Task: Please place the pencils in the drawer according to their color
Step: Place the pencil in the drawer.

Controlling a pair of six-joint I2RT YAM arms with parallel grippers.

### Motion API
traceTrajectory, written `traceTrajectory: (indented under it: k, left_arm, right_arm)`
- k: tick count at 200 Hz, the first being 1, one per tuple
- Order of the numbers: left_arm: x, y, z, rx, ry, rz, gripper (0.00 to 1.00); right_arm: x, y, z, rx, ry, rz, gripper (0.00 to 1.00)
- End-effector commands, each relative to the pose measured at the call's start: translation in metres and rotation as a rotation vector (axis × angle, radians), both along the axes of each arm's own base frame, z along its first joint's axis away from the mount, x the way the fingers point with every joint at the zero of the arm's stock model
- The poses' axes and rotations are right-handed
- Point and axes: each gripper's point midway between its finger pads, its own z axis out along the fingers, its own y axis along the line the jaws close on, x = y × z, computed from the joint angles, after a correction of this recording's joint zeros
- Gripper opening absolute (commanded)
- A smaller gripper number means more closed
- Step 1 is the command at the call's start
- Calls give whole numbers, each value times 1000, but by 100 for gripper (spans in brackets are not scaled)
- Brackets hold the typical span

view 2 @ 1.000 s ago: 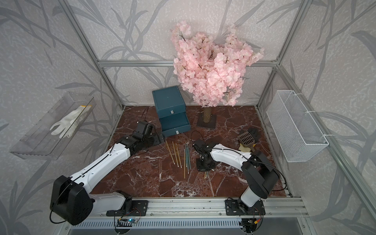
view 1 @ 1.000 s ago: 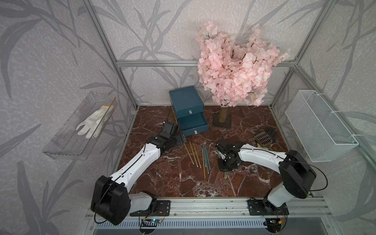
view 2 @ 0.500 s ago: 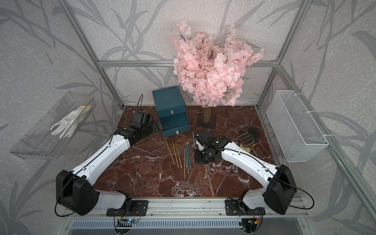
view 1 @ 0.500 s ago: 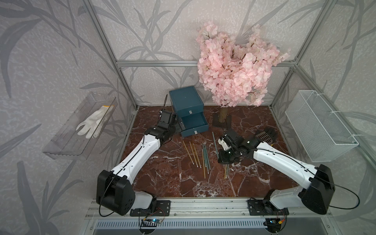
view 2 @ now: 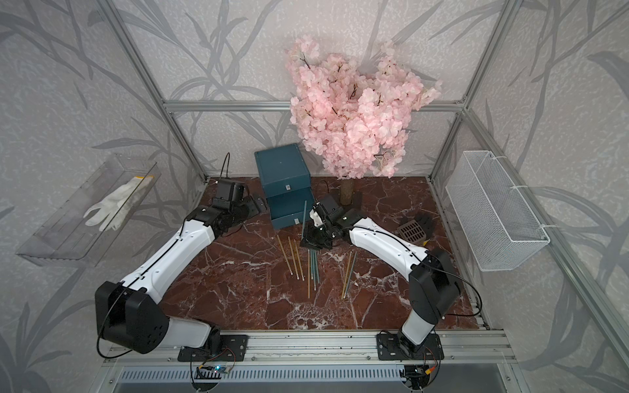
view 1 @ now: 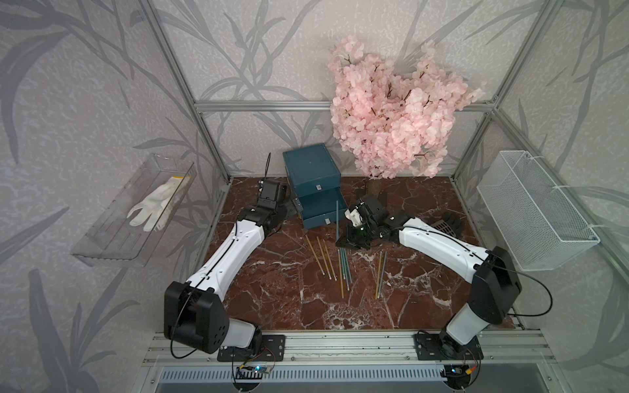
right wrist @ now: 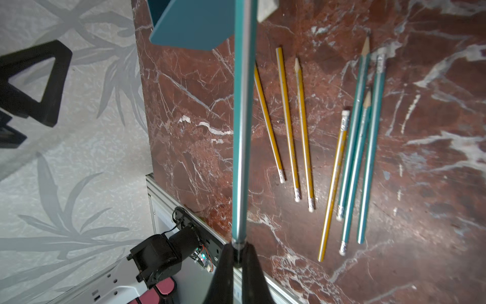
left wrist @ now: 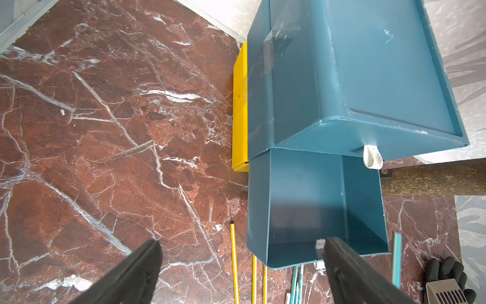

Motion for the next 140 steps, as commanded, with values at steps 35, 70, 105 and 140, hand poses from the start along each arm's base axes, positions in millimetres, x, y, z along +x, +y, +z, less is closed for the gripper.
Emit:
traceTrajectory:
  k: [35, 70, 105, 140]
  left_arm:
    - [-3, 0, 11, -3, -12, -17, 100]
    - [-5, -2, 8, -16, -4, -18, 100]
    - [-7, -2, 6, -18, 0, -20, 100]
    - [-8, -1, 6, -17, 1, -20, 100]
  right_arm:
    - [48, 24, 6, 174, 40, -113, 0]
    - [71, 34, 3, 245, 86, -171, 0]
    - [93, 47, 8, 311, 106, -203, 0]
    - [109, 57, 11, 328, 114, -215, 0]
